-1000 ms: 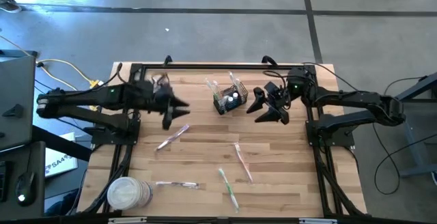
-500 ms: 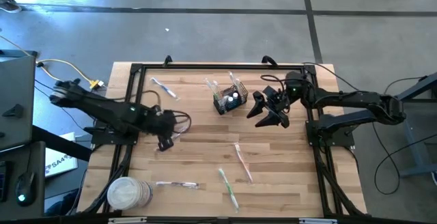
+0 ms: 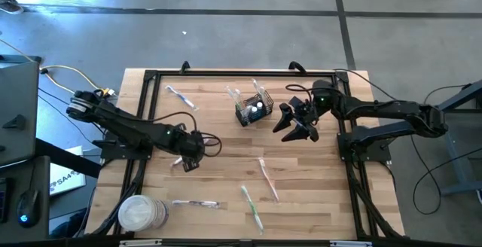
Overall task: Pick & Place toothbrushing station
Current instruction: Put the top purple toothbrush into the mesh organizer
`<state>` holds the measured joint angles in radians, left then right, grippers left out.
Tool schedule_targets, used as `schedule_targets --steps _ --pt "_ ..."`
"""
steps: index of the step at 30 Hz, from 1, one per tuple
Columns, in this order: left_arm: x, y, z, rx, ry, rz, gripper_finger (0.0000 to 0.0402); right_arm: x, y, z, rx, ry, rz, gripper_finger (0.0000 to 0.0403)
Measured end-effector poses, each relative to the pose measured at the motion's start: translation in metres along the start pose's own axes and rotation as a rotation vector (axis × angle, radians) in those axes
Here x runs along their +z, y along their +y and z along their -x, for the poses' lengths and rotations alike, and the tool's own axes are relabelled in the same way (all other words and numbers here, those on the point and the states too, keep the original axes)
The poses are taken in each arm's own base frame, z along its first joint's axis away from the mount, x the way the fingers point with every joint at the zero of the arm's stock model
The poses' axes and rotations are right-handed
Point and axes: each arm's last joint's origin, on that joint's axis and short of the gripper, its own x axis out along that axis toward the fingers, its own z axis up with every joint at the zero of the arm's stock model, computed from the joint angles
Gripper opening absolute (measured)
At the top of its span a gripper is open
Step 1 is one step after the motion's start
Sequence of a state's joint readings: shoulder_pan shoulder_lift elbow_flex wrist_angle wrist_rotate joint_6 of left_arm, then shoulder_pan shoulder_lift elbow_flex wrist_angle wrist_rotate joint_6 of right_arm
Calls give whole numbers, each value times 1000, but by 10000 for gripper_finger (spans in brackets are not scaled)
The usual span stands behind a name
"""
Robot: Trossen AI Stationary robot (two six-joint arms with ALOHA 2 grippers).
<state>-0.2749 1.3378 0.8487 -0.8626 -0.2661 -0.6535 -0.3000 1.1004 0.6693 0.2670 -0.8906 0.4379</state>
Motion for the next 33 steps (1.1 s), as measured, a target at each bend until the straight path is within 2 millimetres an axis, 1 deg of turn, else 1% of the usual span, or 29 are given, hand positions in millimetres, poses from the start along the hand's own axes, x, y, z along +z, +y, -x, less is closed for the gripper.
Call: schedule_targets --steps 4,6,10,14,18,23,26,28,30,31,33 --pt "-10 1 -16 -39 8 35 155 -2 -1 0 -6 13 -12 261" --pt "-12 -1 -23 -85 -2 46 155 -2 -1 0 -7 18 -9 261" --pt "-18 0 -34 -108 -25 84 155 -2 -1 0 -9 18 -9 261" --pt "-20 8 -46 -121 -23 132 155 -3 -1 0 -9 18 -4 261" --pt "-20 20 -56 -87 12 224 155 -2 -1 0 -9 18 -2 261" --pt "-16 28 -64 -150 53 263 148 -3 -1 0 -9 18 -4 261" --pt "-13 28 -65 -192 47 234 115 -3 -1 0 -7 19 -15 261" --pt "-10 27 -65 -215 25 216 78 -3 -1 0 -9 18 -33 261" --pt "-9 26 -65 -225 15 198 31 -3 -1 0 -9 18 -52 261" --pt "-9 26 -66 -233 12 191 16 -2 -1 0 -9 18 -62 261" --pt "-8 25 -66 -248 11 188 10 -2 -1 0 -10 18 -81 261"
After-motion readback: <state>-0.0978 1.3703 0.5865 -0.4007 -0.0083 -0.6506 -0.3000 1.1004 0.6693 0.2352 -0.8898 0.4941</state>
